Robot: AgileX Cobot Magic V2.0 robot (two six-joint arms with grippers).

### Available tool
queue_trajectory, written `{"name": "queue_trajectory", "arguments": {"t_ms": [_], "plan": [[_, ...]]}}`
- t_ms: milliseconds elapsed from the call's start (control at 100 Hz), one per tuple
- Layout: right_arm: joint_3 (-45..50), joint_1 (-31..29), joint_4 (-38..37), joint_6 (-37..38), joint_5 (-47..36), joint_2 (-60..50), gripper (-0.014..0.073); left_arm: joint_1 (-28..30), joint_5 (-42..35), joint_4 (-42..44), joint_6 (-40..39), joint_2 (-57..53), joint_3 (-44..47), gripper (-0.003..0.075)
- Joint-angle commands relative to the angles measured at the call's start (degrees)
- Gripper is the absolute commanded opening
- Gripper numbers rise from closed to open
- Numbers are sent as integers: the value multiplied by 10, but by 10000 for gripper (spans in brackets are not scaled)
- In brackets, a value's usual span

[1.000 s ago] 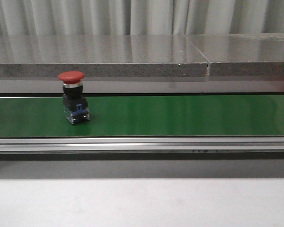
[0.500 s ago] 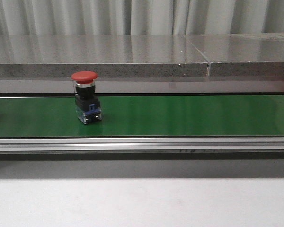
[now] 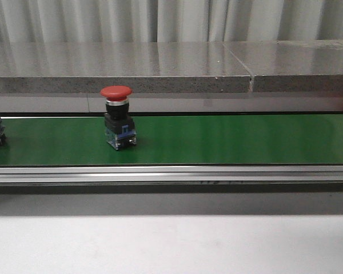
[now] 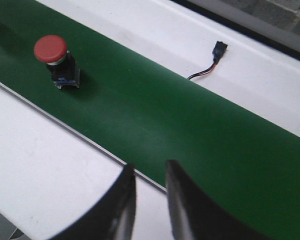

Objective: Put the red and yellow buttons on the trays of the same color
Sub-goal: 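Lower the right gripper onto the red button on the belt, grasp, lift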

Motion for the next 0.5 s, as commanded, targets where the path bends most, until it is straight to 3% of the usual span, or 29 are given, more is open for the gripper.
{"name": "queue_trajectory", "arguments": {"t_ms": [0, 100, 490], "plan": [[-47, 11, 1, -3, -14, 34, 471, -5, -38, -8, -7, 3, -15, -21], [-81, 22, 1, -3, 8, 80, 619, -5, -38, -8, -7, 3, -15, -21], [-208, 67, 4, -4, 67, 241, 625, -5, -38, -8, -7, 3, -15, -21]]}}
